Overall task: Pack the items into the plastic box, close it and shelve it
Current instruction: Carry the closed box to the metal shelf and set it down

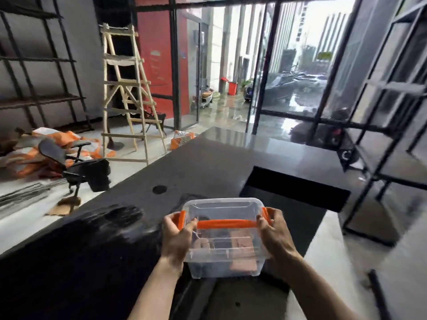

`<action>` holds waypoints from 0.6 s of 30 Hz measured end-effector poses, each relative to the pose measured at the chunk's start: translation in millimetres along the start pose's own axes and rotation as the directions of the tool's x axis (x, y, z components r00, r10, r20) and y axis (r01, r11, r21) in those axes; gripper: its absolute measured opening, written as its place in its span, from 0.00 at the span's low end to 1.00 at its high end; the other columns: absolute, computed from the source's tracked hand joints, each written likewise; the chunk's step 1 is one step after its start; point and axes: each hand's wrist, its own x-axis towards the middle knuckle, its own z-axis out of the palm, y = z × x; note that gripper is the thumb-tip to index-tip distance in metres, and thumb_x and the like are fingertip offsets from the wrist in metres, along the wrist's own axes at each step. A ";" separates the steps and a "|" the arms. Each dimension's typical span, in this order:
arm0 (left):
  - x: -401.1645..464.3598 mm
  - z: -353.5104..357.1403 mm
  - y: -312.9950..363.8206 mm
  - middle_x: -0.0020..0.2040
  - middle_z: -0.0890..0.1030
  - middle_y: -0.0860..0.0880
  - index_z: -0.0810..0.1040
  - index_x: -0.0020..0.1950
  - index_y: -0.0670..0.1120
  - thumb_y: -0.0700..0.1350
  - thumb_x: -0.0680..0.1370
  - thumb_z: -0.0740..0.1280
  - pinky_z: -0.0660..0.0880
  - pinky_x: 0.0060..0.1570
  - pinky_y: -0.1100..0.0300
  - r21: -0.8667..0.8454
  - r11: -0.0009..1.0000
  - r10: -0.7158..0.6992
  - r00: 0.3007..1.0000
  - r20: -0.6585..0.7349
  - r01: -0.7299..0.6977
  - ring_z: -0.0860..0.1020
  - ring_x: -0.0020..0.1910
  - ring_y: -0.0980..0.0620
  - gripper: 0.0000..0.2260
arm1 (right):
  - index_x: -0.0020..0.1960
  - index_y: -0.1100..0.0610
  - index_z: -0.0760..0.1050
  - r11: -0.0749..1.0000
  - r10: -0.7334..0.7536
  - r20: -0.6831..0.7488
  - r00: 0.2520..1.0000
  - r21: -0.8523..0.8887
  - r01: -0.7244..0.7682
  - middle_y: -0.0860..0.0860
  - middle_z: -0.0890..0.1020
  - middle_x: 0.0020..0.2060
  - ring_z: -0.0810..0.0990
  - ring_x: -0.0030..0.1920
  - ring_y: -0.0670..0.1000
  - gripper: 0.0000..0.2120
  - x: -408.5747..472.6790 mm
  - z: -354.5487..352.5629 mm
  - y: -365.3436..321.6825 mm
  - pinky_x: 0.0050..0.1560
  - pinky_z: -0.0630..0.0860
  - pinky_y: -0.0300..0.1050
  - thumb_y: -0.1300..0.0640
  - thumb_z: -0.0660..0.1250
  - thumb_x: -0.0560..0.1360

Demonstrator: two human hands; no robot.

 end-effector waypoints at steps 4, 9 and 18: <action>-26.9 86.6 -17.4 0.51 0.79 0.46 0.70 0.61 0.44 0.42 0.75 0.71 0.74 0.26 0.68 0.040 0.999 0.009 0.982 0.189 -0.017 0.78 0.39 0.56 0.17 | 0.65 0.52 0.66 0.999 0.050 -0.181 0.982 0.002 -0.051 0.52 0.77 0.53 0.77 0.43 0.45 0.14 -14.8 -85.1 42.1 0.38 0.77 0.43 0.50 0.59 0.82; -78.5 176.1 -63.0 0.51 0.77 0.44 0.69 0.59 0.41 0.40 0.76 0.71 0.71 0.25 0.75 0.094 0.993 0.036 0.925 0.379 -0.078 0.76 0.39 0.58 0.16 | 0.69 0.52 0.65 0.988 0.154 -0.344 0.926 0.062 -0.142 0.54 0.76 0.57 0.78 0.53 0.56 0.16 -41.0 -175.2 107.1 0.54 0.77 0.54 0.53 0.60 0.83; -174.5 291.9 -209.3 0.44 0.76 0.49 0.67 0.60 0.42 0.42 0.76 0.71 0.70 0.21 0.74 0.126 0.990 -0.011 0.859 0.511 -0.062 0.76 0.36 0.57 0.17 | 0.69 0.51 0.65 0.962 0.254 -0.405 0.878 0.201 -0.186 0.54 0.76 0.59 0.77 0.55 0.55 0.16 -66.0 -276.5 291.8 0.54 0.77 0.52 0.53 0.60 0.83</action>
